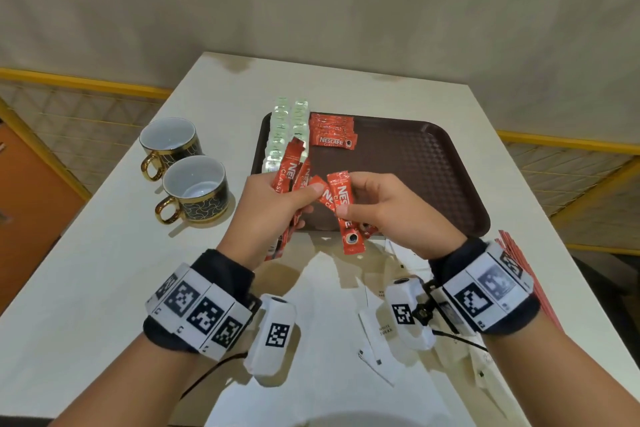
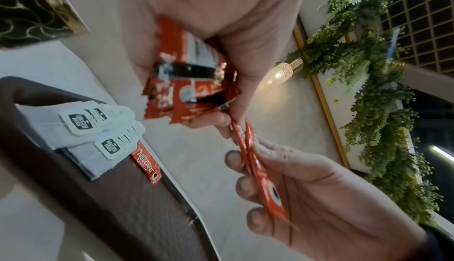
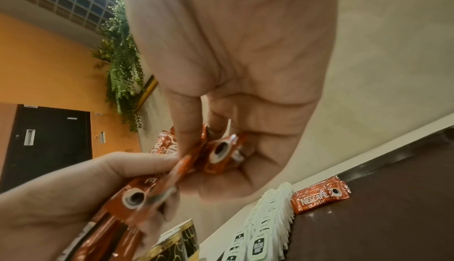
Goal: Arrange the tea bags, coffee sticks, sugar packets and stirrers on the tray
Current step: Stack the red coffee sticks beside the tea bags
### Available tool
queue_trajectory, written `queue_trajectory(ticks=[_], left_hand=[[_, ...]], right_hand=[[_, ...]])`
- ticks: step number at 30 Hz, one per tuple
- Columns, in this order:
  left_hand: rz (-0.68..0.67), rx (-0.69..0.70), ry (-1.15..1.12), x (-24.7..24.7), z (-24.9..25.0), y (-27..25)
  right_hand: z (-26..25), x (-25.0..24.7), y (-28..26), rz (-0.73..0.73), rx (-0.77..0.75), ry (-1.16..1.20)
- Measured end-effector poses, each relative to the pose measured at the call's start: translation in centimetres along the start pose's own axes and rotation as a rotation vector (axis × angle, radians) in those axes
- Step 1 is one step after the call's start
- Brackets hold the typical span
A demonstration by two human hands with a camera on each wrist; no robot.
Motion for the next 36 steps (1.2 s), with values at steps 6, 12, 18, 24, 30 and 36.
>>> queue_trajectory(ticks=[6,12,18,24,30,36], left_hand=[[0.015,-0.009,-0.006,-0.3,0.8,0.0],[-0.065,0.068,0.124,1.0,1.2,-0.8],[0.004,0.079,0.147,0.3,0.5,-0.5],[0.052,0.030,0.063,-0.8,-0.1,-0.2],[0.047,-0.006,0.041,-1.0,-0.7,0.3],[0.053,-0.050,-0.005,-1.2,-1.4,1.2]], right_hand=[[-0.1,-0.5,-0.1,-0.110,0.051,-0.155],[-0.4,-0.5,0.4,-0.201,0.075,-0.310],[-0.5,-0.7,0.0,-0.153,0.061,-0.210],[0.1,-1.8,-0.2,-0.019,0.049,0.008],[0.3,-2.8,0.3,0.074,0.065,0.152],[0.4,-4.7,1.8,0.150,0.055,0.174]])
Point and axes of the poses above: each hand's wrist, its own y-axis towards the middle knuckle, its own x-axis out of the palm, z = x × y, the point moved 7 cm from there along y, towards the middle knuckle, and after that the axes turned 11 degrees about -y, right-handed, at the moved point
